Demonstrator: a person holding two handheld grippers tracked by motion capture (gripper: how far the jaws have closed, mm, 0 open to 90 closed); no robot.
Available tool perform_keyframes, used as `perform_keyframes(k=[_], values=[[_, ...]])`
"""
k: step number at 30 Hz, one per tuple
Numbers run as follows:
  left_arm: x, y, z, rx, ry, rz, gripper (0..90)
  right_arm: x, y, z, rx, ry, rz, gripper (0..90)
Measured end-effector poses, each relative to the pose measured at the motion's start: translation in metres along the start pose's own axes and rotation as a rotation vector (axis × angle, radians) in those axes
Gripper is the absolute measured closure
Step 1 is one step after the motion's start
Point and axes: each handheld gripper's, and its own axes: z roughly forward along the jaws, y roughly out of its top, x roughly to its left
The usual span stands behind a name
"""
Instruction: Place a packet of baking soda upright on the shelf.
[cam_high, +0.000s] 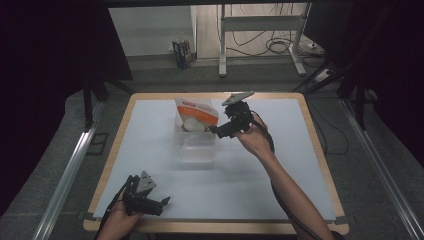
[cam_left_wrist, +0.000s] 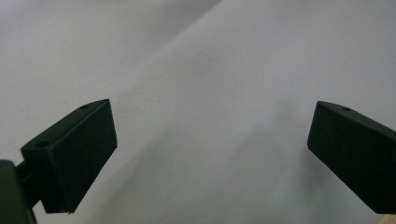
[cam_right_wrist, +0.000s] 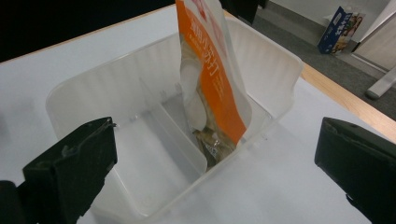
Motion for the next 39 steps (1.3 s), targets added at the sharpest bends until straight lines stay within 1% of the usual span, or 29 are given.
perform_keyframes(k=[3, 8, 17, 20, 28, 33, 37, 39], values=[[0.000, 0.000, 0.000, -0.002, -0.001, -0.003, 1.4, 0.002, -0.004, -0.004, -0.004, -0.005, -0.003, 0.0], [0.000, -0.001, -0.001, -0.001, 0.000, -0.002, 1.4, 0.004, -0.010, -0.010, 0.000, -0.011, -0.023, 0.0], [-0.001, -0.001, -0.001, 0.000, 0.003, 0.000, 1.5, 0.013, -0.025, -0.016, -0.009, 0.016, -0.028, 0.0], [-0.001, -0.001, -0.001, 0.001, 0.003, 0.001, 1.5, 0.015, -0.029, -0.019, -0.018, 0.024, -0.023, 0.0], [-0.002, -0.001, -0.001, 0.001, 0.004, 0.011, 1.4, 0.020, -0.041, -0.023, 0.003, 0.027, -0.031, 0.0], [0.000, -0.001, -0.002, -0.009, -0.006, -0.007, 1.4, 0.022, -0.048, -0.025, 0.015, 0.027, -0.036, 0.0], [0.001, -0.002, -0.002, -0.014, -0.013, -0.012, 1.4, 0.025, -0.053, -0.028, 0.009, 0.033, -0.041, 0.0], [0.001, -0.002, -0.002, -0.014, -0.014, -0.013, 1.5, 0.028, -0.055, -0.031, 0.008, 0.035, -0.053, 0.0]])
